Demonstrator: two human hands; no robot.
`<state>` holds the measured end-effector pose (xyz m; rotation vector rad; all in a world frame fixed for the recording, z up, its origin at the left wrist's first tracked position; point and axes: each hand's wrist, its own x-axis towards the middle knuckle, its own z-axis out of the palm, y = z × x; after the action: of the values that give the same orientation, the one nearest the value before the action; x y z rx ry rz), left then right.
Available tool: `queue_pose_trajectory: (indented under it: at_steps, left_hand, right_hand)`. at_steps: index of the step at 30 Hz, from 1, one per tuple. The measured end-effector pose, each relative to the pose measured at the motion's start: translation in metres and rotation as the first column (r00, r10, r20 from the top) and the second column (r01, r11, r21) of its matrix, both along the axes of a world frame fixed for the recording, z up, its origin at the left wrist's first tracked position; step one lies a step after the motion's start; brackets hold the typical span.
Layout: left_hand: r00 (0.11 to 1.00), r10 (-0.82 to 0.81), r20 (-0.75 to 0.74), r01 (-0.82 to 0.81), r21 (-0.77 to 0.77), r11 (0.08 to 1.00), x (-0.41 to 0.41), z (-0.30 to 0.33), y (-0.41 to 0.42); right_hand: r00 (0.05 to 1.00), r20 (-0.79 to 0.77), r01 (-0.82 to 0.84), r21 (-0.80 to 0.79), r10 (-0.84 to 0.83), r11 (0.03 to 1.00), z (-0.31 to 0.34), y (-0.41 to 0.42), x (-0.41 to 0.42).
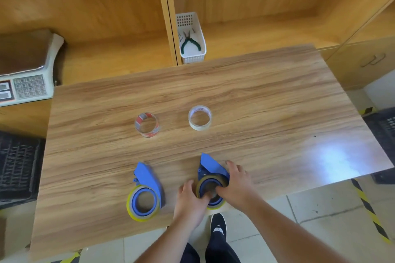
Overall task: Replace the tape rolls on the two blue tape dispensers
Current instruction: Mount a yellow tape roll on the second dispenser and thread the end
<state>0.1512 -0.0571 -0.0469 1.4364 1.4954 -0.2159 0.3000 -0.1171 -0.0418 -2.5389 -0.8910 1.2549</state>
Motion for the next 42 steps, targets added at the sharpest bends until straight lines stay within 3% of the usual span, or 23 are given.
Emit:
queue_pose_trajectory:
  at_steps: [11, 18, 24, 29, 34, 42]
  left_hand:
    - [0.997, -0.004, -0.076, 0.008, 0.044, 0.999, 0.014, -0.004, -0.003]
    - [0.999, -0.007, -0.047, 0.011, 0.074, 0.997, 0.007, 0.021, -0.004]
    - [0.999, -0.042, -0.001, 0.042, 0.192, 0.981, 0.003, 0.066, 0.007]
    - [0.99, -0.057, 0.125, 0.025, 0.246, 0.969, -0.004, 0.117, 0.012]
    - [0.953, 0.049, 0.298, -0.124, 0.238, 0.963, -0.013, 0.148, 0.015]
    - [0.744, 0.313, 0.59, -0.456, 0.106, 0.884, -0.013, 0.187, -0.003]
  right_hand:
    - [0.999, -0.014, -0.038, 0.006, 0.038, 0.999, -0.018, 0.002, -0.009]
    - [0.948, -0.248, 0.219, 0.057, -0.199, 0.974, 0.005, 0.005, -0.008]
    - [0.903, -0.348, 0.302, 0.095, -0.253, 0.949, 0.041, 0.01, -0.007]
    - [0.873, -0.397, 0.393, 0.227, -0.284, 0.891, 0.078, 0.009, -0.007]
    - [0.833, -0.486, 0.47, 0.369, -0.265, 0.802, 0.119, 0.008, -0.009]
    - [0.757, -0.599, 0.595, 0.466, -0.262, 0.655, 0.16, 0.014, -0.014]
